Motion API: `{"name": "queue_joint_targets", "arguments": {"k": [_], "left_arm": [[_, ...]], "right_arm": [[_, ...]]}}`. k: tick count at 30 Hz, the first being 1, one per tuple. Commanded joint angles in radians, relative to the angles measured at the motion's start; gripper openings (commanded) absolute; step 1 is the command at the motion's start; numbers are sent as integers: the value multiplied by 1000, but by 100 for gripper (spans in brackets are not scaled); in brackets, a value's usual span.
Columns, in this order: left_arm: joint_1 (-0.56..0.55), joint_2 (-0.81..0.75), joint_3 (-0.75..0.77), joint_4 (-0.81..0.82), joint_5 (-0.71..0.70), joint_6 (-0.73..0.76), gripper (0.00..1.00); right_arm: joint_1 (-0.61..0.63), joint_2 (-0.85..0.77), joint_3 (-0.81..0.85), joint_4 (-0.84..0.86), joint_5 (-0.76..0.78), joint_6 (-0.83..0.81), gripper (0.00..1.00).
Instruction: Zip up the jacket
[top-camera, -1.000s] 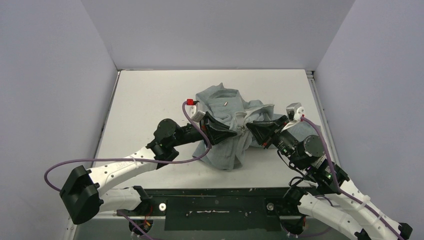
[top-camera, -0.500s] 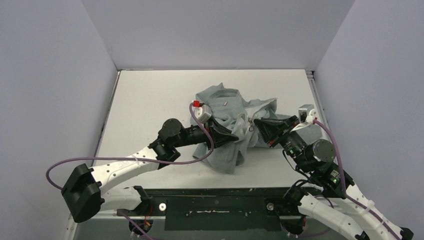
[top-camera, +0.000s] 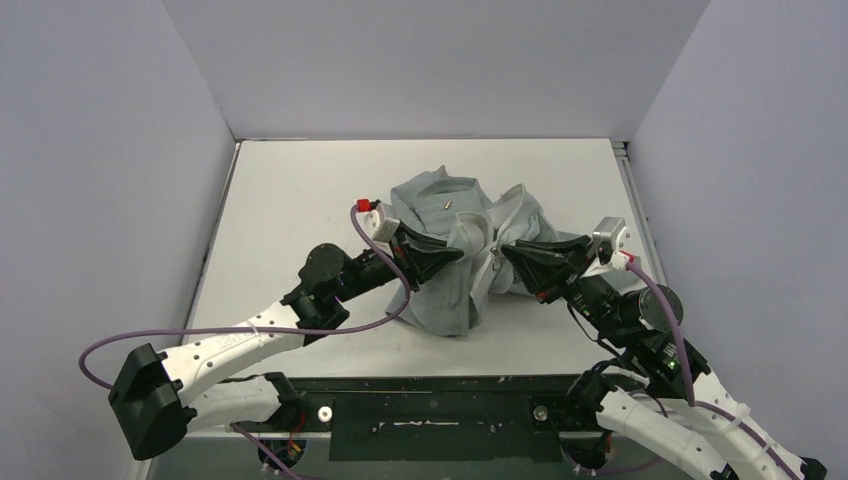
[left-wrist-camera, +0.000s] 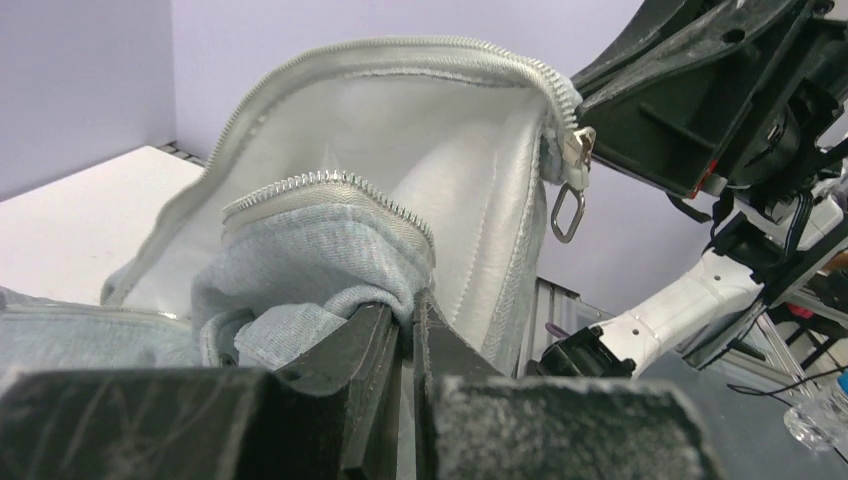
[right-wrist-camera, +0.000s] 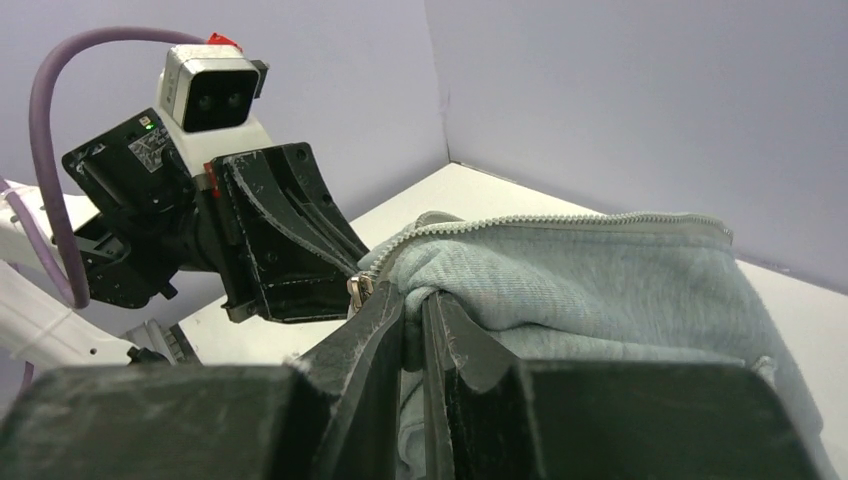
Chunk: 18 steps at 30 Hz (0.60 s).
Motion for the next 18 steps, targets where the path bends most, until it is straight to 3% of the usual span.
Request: {"name": "queue_joint_targets", "arguments": {"k": [1, 11, 18], "left_arm": [[4, -55, 3, 120, -78, 6, 0], [9, -77, -2, 182, -70, -18, 0], [9, -77, 2, 204, -51, -26, 0]], "right_arm": [[6, 31, 33, 161, -65, -49, 0], [6, 103, 28, 133, -47, 15, 0], [6, 139, 35, 85, 65, 58, 0]]}}
